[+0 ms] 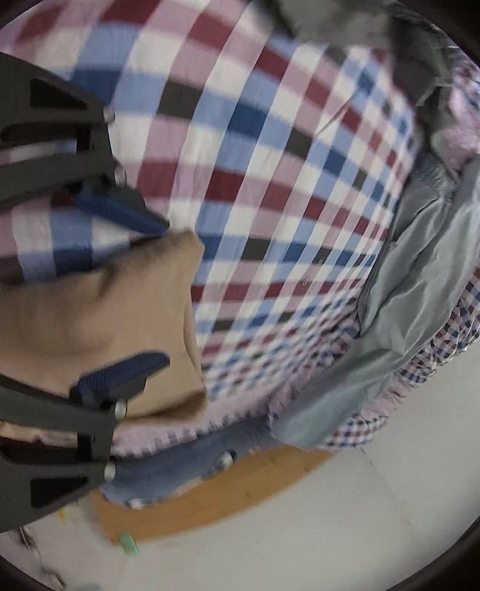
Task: Fold clothes
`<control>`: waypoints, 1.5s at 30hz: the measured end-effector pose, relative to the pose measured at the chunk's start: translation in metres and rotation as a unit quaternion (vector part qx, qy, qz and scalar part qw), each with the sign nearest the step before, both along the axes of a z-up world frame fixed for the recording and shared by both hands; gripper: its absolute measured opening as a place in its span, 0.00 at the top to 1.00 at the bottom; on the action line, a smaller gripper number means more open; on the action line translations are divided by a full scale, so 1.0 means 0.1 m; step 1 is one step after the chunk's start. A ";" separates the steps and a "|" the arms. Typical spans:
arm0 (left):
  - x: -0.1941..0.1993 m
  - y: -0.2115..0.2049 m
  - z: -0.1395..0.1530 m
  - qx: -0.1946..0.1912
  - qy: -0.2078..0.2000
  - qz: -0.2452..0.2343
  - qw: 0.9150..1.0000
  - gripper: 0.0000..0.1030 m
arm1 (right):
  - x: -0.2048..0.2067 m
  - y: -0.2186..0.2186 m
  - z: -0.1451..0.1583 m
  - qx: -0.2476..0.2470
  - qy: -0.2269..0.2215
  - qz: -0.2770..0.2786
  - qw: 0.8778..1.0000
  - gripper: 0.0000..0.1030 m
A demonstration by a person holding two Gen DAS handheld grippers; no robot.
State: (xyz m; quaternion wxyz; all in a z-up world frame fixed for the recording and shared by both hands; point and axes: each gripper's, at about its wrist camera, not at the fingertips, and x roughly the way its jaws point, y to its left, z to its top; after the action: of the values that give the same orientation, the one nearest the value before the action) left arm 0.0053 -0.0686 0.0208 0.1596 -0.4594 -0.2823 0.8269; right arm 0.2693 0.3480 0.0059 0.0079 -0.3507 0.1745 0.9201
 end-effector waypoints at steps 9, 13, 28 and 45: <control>-0.05 -0.01 -0.21 0.034 0.018 0.018 0.999 0.97 | 0.11 0.36 -0.11 -0.124 0.035 -0.020 0.992 0.45; -0.07 -0.01 -0.29 0.046 0.025 0.027 0.998 0.97 | 0.25 0.65 -0.29 -0.207 0.034 -0.096 0.973 0.44; -0.12 0.00 -0.37 0.053 0.023 0.044 0.997 0.97 | 0.31 0.64 -0.04 -0.111 0.001 -0.141 0.984 0.43; 0.30 -0.18 -0.21 0.071 -0.007 0.024 0.997 0.60 | -0.08 0.55 -0.28 -0.107 -0.046 -0.103 0.988 0.43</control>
State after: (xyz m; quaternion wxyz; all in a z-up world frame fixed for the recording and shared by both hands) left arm 0.0349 -0.0866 -0.0005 0.1702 -0.4454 -0.3523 0.8053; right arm 0.2613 0.4030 -0.0225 0.0734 -0.3720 0.3066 0.8731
